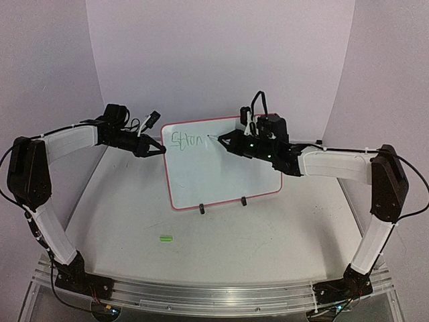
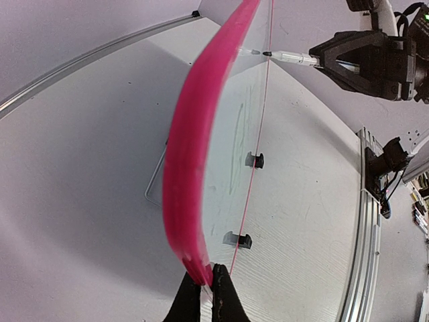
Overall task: Write a sentence on the whiteboard
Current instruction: Write a sentence at the center of the board.
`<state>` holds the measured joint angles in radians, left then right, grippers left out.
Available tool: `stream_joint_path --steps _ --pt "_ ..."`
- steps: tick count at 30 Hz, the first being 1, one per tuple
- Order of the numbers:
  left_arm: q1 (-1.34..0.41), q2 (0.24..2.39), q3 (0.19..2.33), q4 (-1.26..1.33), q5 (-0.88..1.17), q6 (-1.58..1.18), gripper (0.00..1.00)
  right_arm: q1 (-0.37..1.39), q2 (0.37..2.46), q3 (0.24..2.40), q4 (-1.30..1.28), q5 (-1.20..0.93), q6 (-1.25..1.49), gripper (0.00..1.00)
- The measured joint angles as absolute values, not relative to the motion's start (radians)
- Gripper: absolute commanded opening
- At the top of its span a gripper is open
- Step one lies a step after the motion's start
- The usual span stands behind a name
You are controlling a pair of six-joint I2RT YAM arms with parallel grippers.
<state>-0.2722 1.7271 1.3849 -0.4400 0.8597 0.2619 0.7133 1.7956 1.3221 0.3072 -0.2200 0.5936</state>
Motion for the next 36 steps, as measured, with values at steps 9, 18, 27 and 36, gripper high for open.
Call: stream_joint_path --steps 9,18,27,36 --pt "-0.272 1.727 1.385 -0.441 0.857 0.262 0.0 0.712 1.826 1.348 0.315 -0.243 0.598 0.0" --pt "-0.272 1.727 1.385 -0.442 0.856 0.262 0.0 0.712 1.842 1.354 0.329 -0.268 0.599 0.0" --pt "-0.273 1.727 1.385 -0.442 0.852 0.261 0.0 0.713 1.842 1.31 0.345 -0.279 0.602 0.0" --pt "-0.273 1.727 1.385 -0.442 0.852 0.26 0.0 0.714 1.835 1.306 0.342 -0.262 0.601 0.0"
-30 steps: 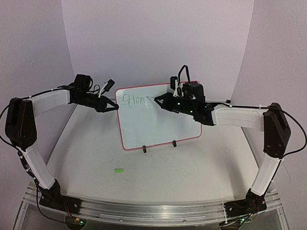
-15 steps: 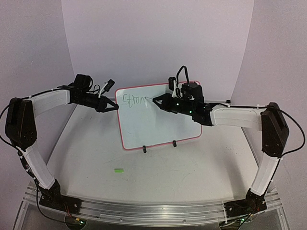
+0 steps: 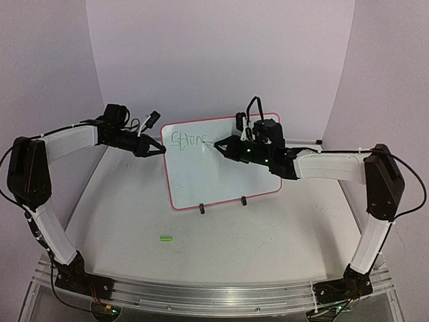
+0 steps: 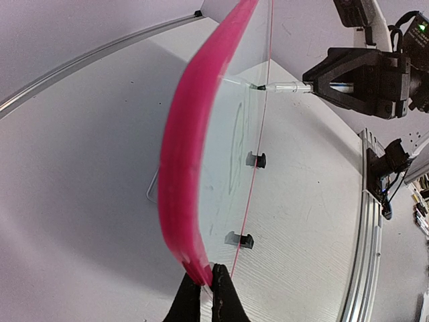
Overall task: Write a sentence on the whiteboard
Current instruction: Write a sentence at the center of the board.
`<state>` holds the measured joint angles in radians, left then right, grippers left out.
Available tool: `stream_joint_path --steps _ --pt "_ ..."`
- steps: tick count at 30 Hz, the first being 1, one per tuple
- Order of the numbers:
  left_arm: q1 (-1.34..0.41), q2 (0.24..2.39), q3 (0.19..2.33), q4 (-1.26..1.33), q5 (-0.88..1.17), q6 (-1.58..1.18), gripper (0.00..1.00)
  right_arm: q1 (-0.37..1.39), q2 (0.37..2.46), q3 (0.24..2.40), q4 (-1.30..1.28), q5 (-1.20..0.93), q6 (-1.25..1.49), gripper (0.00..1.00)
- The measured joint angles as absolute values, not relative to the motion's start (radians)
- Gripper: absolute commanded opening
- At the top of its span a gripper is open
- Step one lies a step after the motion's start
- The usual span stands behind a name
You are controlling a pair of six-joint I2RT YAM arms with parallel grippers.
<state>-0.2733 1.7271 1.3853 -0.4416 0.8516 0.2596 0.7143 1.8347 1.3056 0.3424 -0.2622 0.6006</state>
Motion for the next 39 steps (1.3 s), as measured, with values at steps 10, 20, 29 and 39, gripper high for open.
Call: stream_joint_path --steps 10,20,29,39 --pt "-0.274 1.727 1.385 -0.442 0.851 0.26 0.0 0.715 1.825 1.307 0.34 -0.238 0.592 0.0" --pt "-0.274 1.727 1.385 -0.442 0.85 0.26 0.0 0.715 1.825 1.321 0.336 -0.224 0.587 0.0" --pt "-0.274 1.727 1.385 -0.442 0.85 0.26 0.0 0.714 1.825 1.331 0.329 -0.221 0.585 0.0" --pt "-0.274 1.727 1.385 -0.442 0.85 0.26 0.0 0.714 1.825 1.321 0.337 -0.221 0.584 0.0"
